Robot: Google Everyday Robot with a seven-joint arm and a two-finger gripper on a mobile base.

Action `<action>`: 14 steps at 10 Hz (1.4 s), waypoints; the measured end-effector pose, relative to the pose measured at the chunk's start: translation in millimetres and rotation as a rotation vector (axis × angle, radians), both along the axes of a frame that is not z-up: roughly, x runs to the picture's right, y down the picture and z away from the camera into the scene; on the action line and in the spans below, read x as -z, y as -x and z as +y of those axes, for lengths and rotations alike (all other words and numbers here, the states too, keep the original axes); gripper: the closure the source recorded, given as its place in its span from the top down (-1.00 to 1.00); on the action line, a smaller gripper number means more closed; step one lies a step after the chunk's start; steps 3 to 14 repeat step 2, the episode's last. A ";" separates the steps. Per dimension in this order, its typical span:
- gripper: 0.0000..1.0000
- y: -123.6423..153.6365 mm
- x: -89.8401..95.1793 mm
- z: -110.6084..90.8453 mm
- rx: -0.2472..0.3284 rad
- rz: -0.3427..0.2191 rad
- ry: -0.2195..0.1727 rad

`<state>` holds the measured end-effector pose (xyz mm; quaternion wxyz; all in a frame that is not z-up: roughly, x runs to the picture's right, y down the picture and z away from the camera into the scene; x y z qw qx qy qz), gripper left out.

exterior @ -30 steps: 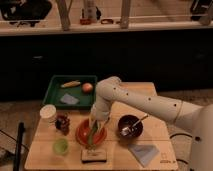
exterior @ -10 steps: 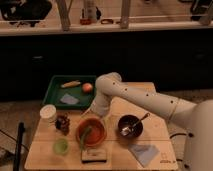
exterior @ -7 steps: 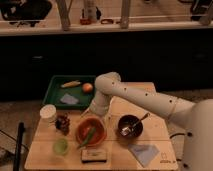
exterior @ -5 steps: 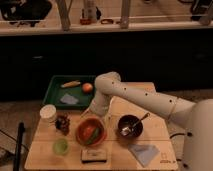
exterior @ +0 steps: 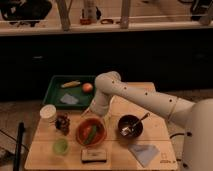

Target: Place pepper in red bowl

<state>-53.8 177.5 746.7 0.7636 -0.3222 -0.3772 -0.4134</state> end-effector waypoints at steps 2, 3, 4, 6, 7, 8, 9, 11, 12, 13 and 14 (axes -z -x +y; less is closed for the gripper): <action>0.60 -0.5 0.1 -2.8 0.005 -0.007 0.001; 0.60 -0.5 0.1 -2.8 0.005 -0.007 0.001; 0.60 -0.5 0.1 -2.8 0.005 -0.007 0.001; 0.60 -0.5 0.1 -2.8 0.005 -0.007 0.001; 0.60 -0.5 0.1 -2.8 0.005 -0.007 0.001; 0.60 -0.5 0.1 -2.8 0.005 -0.007 0.001; 0.60 -0.5 0.1 -2.8 0.005 -0.007 0.001; 0.60 -0.5 0.1 -2.8 0.005 -0.007 0.001; 0.60 -0.5 0.1 -2.8 0.005 -0.007 0.001; 0.60 -0.5 0.1 -2.8 0.005 -0.007 0.001; 0.60 -0.5 0.1 -2.8 0.005 -0.007 0.001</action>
